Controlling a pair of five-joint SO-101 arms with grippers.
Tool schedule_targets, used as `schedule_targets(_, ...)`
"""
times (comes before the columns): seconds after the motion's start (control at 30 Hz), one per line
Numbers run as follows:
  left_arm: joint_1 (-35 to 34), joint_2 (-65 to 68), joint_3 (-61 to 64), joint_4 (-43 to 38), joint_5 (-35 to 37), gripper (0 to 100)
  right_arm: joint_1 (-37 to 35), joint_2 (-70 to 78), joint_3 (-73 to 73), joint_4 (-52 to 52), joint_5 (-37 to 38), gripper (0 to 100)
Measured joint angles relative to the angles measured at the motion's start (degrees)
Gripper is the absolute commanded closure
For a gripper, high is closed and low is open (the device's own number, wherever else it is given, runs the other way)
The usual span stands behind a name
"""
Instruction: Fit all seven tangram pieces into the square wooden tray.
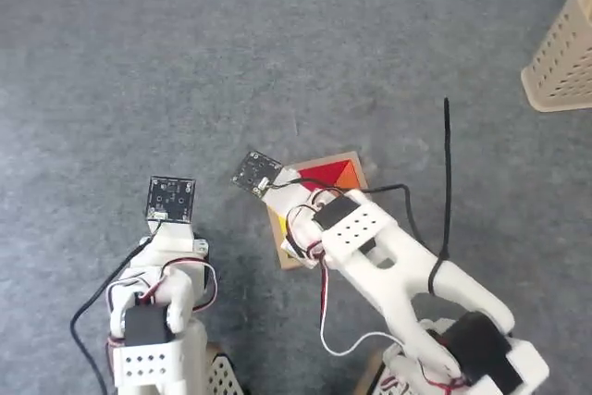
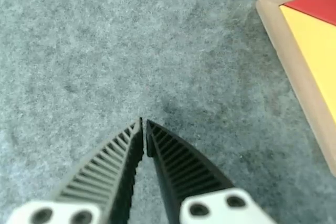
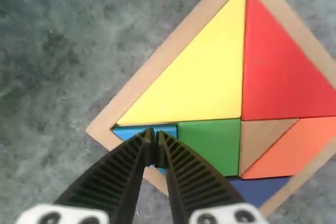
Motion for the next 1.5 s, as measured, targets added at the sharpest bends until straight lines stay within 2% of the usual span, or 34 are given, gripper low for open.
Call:
schedule_targets(0.3, 0.0, 0.0, 0.0, 0.0, 0.0, 99, 0.5, -10.9, 3.9, 1.2, -0.4, 99.2)
schedule_targets(0.4, 0.0, 0.0, 0.0, 0.0, 0.0, 99, 4.4, -17.3, 6.7, 1.5, -2.8, 99.2)
schedule_targets(0.73, 0.0, 0.0, 0.0, 0.0, 0.0, 99, 19.3, -39.6, 24.9, 1.5, -3.6, 99.2)
schedule_targets(1.0, 0.0, 0.0, 0.0, 0.0, 0.0, 99, 26.5, -59.8, 40.0, 1.6, -3.6, 99.2)
schedule_targets(1.2, 0.0, 0.0, 0.0, 0.0, 0.0, 99, 32.6, -74.5, 43.2, 10.6, -3.5, 99.2)
schedule_targets(1.4, 0.0, 0.0, 0.0, 0.0, 0.0, 99, 37.1, -88.2, 49.0, 17.1, 4.3, 99.2)
schedule_targets(1.5, 0.0, 0.0, 0.0, 0.0, 0.0, 99, 39.2, -88.2, 49.0, 19.6, 5.4, 99.2)
